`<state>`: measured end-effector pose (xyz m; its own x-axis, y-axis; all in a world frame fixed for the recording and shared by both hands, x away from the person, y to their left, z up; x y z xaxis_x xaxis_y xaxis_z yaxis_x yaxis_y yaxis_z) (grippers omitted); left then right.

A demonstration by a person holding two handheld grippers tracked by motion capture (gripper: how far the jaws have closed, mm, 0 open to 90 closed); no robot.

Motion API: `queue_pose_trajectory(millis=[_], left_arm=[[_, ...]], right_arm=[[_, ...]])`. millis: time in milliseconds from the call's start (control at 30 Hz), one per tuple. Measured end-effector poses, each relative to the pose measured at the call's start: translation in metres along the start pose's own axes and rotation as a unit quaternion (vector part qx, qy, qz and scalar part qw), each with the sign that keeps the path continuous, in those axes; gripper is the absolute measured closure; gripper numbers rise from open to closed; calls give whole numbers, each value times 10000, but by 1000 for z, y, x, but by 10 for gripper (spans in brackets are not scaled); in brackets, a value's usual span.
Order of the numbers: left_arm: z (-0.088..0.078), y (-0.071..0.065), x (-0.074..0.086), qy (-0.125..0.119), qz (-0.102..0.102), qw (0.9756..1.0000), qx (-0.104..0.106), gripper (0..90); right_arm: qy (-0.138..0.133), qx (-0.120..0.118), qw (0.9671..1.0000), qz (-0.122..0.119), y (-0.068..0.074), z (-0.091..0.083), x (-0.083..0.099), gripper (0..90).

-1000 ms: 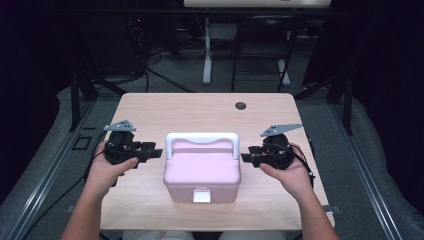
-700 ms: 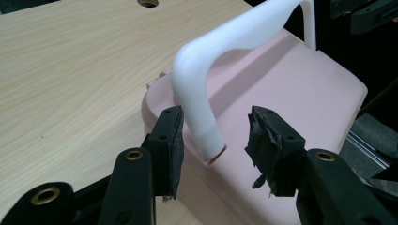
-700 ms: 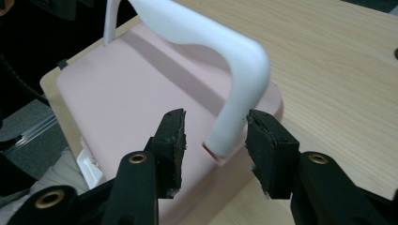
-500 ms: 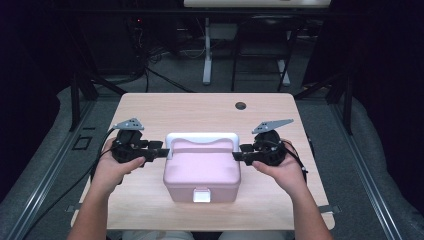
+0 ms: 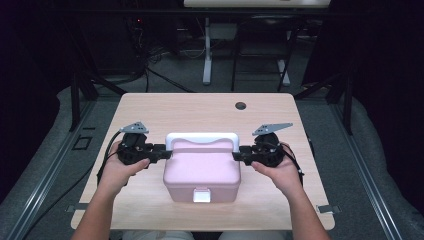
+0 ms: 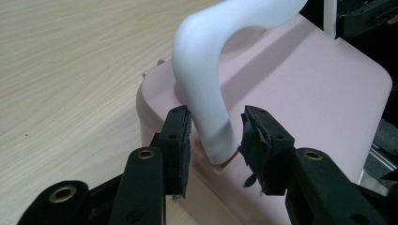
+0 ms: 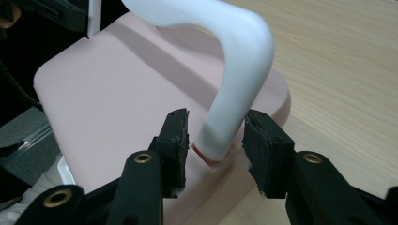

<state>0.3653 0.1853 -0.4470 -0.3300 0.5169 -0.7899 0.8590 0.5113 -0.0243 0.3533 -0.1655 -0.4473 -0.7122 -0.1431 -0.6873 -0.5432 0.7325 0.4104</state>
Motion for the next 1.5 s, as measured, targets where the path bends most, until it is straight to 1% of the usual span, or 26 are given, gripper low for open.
queue_pose_trajectory(millis=[33, 67, 133, 200, 300, 333, 367, 400, 433, 467, 533, 700, 867, 1000, 1033, 1100, 1167, 1367, 1400, 1467, 1500], left_arm=[[1, 0, 1, 14, -48, 10000, 11, 613], [2, 1, 1, 21, -22, 10000, 21, 619], [5, 0, 2, 13, -55, 10000, 75, 633], [5, -1, 2, 35, 38, 10000, 55, 644], [5, -2, 3, 33, 36, 10000, 49, 659], [5, -3, 3, 21, 73, 10000, 36, 672], [4, -4, 2, 4, 82, 10000, 8, 672], [2, -6, 2, 15, 128, 9999, -9, 694], [1, -7, 2, 7, 161, 9999, -24, 698], [1, -7, 2, 7, 161, 9999, -24, 704], [0, -9, 3, -22, 224, 9997, -85, 719], [0, -9, 5, -78, 211, 9997, -57, 732], [-1, -11, 5, -54, 235, 9997, -55, 739], [-2, -13, 5, 14, 237, 9997, -10, 740], [-4, -14, 5, 57, 268, 9996, 29, 740], [-6, -15, 5, 102, 251, 9996, 79, 741], [-7, -16, 5, 112, 264, 9996, 70, 740], [-7, -15, 5, 77, 232, 9997, 83, 740], [-7, -15, 5, 11, 211, 9998, 73, 740], [-8, -15, 4, -29, 189, 9998, 81, 741], [-10, -14, 4, -100, 150, 9998, 84, 741]], right_arm=[[15, 21, 10000, -7, 0, 1, 0, 614], [-8, 1, 10000, -4, -1, 2, 1, 621], [-2, -20, 10000, -8, -2, 4, 1, 639], [2, 22, 10000, -39, -2, 5, 2, 659], [-10, 33, 10000, -38, -1, 5, 2, 670], [-1, 41, 10000, -59, 0, 4, 3, 698], [-1, 41, 10000, -59, 0, 4, 3, 698], [-10, 64, 9999, -110, 2, 3, 4, 706], [-13, 68, 9999, -151, 3, 2, 4, 710], [-17, 67, 9998, -180, 3, 2, 5, 716], [-20, 56, 9998, -202, 3, 1, 6, 730], [-74, -16, 9998, -167, 2, 1, 7, 739], [-45, 12, 9998, -194, 4, 0, 8, 743], [16, -5, 9998, -213, 5, -1, 8, 744], [85, -35, 9997, -229, 7, -2, 9, 745], [131, -62, 9996, -250, 8, -3, 10, 746], [171, -93, 9995, -268, 10, -4, 11, 747], [140, -94, 9997, -175, 9, -4, 11, 746], [116, -114, 9998, -147, 9, -4, 11, 746], [100, -122, 9998, -126, 9, -5, 10, 746], [10, -154, 9998, -111, 9, -7, 9, 747]])
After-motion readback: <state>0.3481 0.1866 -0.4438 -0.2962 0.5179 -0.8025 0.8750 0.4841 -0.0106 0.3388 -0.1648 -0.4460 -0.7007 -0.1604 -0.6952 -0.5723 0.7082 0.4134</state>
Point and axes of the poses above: each handheld gripper's, and its own axes: z roughly forward along the jaws, x roughly out of its underside, y roughly to its left, the point moved 2 cm from there along z, roughly forward along the jaws, and after that the axes turned 15 degrees about z, right-handed, at the moved point
